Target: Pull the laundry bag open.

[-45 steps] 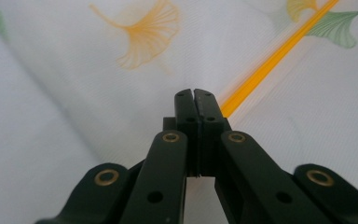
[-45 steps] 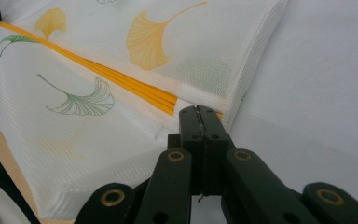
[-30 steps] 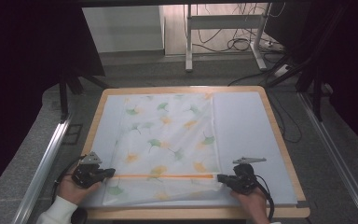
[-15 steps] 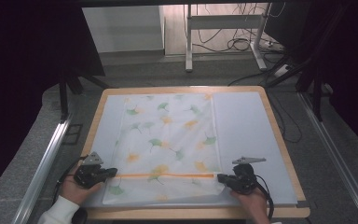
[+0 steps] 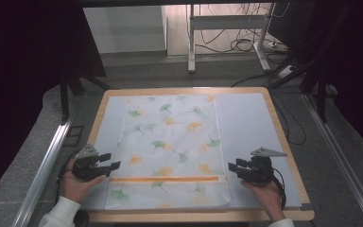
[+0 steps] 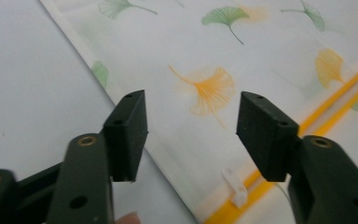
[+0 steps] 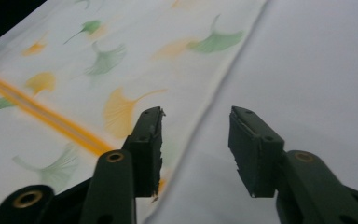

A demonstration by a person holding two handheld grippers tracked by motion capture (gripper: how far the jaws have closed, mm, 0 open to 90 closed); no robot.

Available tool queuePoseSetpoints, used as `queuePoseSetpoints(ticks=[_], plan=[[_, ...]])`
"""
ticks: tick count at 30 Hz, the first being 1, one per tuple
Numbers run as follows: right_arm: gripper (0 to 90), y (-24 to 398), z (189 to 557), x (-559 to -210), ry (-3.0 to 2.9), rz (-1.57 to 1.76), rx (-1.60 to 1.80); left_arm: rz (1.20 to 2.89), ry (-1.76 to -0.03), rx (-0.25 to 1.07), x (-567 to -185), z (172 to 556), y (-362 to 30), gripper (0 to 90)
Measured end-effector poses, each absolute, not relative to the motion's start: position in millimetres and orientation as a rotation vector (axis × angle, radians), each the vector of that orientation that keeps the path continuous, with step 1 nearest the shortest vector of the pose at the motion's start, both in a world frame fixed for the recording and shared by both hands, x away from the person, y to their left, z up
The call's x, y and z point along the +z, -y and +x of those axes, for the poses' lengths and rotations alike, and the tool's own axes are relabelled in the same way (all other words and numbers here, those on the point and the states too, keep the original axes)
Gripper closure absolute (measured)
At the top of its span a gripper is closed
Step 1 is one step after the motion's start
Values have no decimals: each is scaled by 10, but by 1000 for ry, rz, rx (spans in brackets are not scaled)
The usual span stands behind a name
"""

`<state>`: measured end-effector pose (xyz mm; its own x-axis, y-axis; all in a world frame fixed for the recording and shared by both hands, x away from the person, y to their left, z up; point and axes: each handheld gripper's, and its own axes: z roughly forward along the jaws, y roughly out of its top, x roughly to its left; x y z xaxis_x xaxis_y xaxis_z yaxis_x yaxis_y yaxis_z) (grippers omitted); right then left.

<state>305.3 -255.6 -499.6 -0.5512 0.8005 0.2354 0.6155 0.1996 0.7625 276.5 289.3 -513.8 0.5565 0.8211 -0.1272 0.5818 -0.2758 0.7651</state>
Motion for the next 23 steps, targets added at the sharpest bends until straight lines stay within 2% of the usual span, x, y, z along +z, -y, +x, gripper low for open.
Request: queuePoseSetpoints(ticks=[4,8,23], plan=[[460,2625,3165,-5003,-2222,1345,1227,1950,-1142,394,-5123,2928,-2854,351],[436,2665,3174,-5014,-2206,1341,1218,1945,-1155,450,-5101,3047,-2810,320],[340,2637,3139,-5047,-2180,1329,1194,1932,-1133,463,-5100,2972,-2880,297]])
